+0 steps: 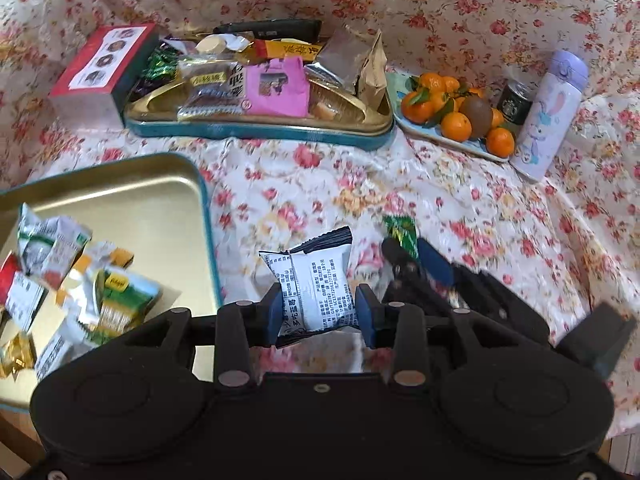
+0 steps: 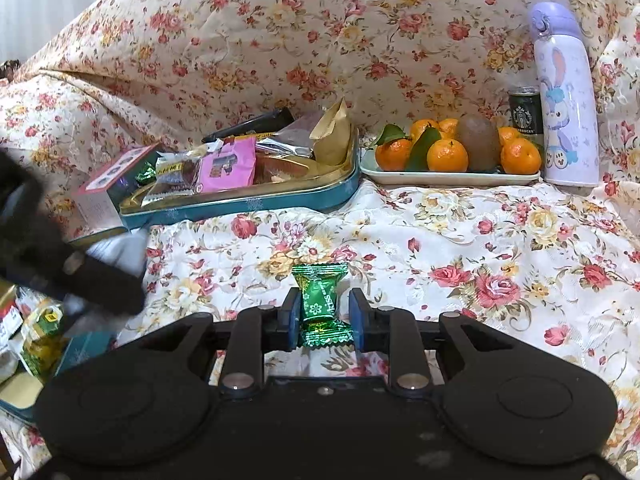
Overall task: Organize snacks
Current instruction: 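Carry white packet and green candy into the gold tin and open both tools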
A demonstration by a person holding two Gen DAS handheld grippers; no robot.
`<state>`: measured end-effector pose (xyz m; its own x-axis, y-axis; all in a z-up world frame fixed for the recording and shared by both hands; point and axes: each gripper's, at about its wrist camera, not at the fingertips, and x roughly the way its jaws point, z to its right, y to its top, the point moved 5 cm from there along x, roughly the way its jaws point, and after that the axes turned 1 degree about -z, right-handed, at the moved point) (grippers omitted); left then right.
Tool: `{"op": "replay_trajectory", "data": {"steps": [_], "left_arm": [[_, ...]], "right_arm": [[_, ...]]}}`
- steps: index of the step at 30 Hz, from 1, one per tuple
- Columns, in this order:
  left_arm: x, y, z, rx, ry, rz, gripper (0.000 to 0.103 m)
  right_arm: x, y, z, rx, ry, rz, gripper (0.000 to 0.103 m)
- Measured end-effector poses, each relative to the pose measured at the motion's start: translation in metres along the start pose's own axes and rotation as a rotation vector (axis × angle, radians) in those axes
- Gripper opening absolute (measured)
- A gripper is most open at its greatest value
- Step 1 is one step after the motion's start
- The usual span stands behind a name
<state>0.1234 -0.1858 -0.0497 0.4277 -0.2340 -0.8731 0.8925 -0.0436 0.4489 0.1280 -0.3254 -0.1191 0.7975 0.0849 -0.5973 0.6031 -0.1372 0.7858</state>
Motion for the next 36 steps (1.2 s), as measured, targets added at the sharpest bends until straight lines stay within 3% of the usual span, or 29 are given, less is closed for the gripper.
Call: {"op": "replay_trajectory", "data": {"steps": [25, 29, 32, 36], "left_arm": [[-0.058, -0.067, -0.032, 0.073, -0.003, 0.088, 0.046], [-0.065, -0.081, -0.041, 0.067, -0.002, 0.089, 0.046], [-0.068, -0.09, -0.047, 0.063, -0.001, 0.087, 0.046], [-0.071, -0.101, -0.055, 0.07, 0.011, 0.089, 0.046]], "right_arm": [[0.008, 0.002, -0.025, -0.221, -0.108, -0.063, 0.033], [0.005, -0.001, -0.035, -0.291, -0.141, -0.056, 0.02], [0.001, -0.005, -0.046, -0.336, -0.19, -0.061, 0.02], [-0.018, -0.01, -0.049, -0.266, -0.169, -0.08, 0.019]]}}
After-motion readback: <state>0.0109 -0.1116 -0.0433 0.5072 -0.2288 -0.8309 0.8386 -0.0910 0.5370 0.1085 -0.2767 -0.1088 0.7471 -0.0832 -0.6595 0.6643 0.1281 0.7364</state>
